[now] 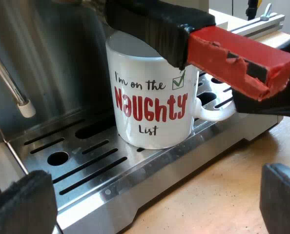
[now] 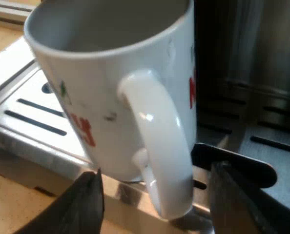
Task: Place mug into machine
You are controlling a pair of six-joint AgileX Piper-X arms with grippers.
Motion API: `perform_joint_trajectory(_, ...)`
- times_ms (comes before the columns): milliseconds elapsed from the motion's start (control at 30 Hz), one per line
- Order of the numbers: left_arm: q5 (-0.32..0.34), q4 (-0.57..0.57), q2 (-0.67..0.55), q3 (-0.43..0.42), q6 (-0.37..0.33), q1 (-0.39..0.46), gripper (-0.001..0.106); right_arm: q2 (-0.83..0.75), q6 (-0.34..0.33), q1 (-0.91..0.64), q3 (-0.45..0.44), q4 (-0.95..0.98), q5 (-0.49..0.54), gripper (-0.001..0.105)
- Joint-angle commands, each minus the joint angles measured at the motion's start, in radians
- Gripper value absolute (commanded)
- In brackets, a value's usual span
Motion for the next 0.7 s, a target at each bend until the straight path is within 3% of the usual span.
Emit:
perform_joint_trajectory(33,-0.009,-0.019,0.0,-0.001,-0.011,-0.005,0.085,-0.013,-0.004,0.011,0.031,-0.101,-0.007,0.051)
perform_joint_trajectory(233,-0.009,-0.019,0.0,-0.001,-0.011,-0.005,0.085,0.038,-0.066,0.012,0.041,-0.174,-0.011,0.051)
perform_joint_trajectory(400,-0.009,-0.019,0.0,-0.001,-0.011,-0.005,0.085,0.128,-0.068,0.012,0.029,-0.275,-0.011,0.051)
perform_joint_trajectory(700,-0.009,-0.019,0.0,-0.001,-0.011,-0.005,0.085,0.286,-0.068,0.009,-0.11,-0.301,0.006,0.051)
